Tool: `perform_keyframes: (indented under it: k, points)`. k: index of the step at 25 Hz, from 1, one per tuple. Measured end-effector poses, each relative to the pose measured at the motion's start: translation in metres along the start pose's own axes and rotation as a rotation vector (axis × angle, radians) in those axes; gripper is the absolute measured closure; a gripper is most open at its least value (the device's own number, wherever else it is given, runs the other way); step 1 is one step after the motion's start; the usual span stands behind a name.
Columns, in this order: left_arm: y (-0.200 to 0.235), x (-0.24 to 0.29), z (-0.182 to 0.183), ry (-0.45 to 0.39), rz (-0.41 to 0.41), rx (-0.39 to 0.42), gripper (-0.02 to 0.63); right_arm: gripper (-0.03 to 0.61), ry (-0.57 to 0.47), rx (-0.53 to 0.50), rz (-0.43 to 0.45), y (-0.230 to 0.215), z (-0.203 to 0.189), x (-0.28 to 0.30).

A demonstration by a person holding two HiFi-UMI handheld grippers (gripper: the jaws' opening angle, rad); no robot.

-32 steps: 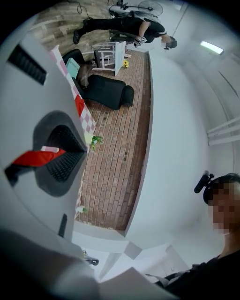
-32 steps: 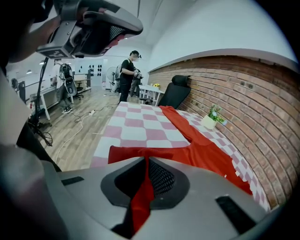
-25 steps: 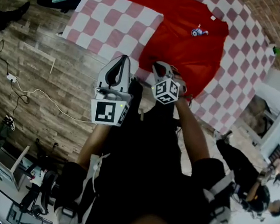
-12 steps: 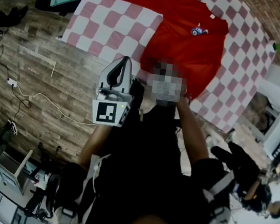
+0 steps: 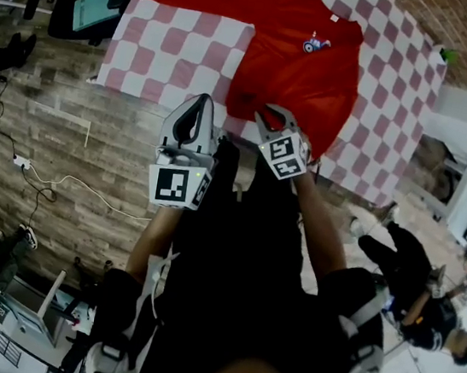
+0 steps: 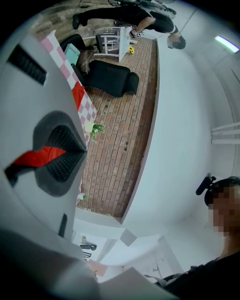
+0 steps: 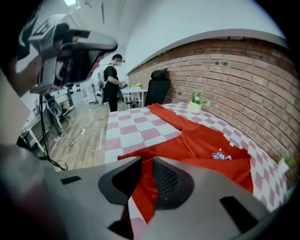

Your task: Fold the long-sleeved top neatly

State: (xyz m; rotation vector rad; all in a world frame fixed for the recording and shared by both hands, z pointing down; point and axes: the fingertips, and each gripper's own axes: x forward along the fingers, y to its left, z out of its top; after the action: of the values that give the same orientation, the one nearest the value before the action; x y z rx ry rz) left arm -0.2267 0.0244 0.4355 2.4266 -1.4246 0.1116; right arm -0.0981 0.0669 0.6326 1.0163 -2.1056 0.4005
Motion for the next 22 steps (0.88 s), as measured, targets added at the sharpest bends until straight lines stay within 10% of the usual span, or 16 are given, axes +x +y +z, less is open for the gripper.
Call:
perform_keyframes:
  k: [10,22]
  points:
    - [-0.032,-0.009,0.024,-0.052,0.0,0.038,0.615,0.571,-0.331,0.212,-0.135,-0.044,0.079,-0.102]
    - [-0.046,-0.023,0.043,-0.062,0.164,0.047,0.614,0.571,-0.489,0.184,-0.087,-0.062,0.144,-0.178]
